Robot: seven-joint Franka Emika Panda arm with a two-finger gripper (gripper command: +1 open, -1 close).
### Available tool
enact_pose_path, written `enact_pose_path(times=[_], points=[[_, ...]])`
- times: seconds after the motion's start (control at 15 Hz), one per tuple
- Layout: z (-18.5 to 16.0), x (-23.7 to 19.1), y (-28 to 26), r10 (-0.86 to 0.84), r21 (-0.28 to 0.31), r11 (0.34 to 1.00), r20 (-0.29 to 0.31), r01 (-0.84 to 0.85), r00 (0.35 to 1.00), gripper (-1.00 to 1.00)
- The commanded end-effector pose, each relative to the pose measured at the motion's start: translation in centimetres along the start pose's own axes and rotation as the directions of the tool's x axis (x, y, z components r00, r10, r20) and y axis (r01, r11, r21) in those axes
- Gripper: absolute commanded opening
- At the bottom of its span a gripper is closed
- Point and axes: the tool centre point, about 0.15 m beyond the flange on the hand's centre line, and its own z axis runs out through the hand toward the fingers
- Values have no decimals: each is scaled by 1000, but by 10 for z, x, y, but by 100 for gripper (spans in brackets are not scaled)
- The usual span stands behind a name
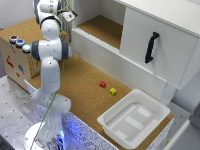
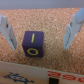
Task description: Take the purple block and turn it right
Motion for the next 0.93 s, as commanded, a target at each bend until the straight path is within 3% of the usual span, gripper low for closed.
enact_pose_path(times=[0.0,0.87], points=[[4,28,4,40,24,999,144,-43,989,-100],[18,3,-4,85,28,996,114,-88,990,-100]])
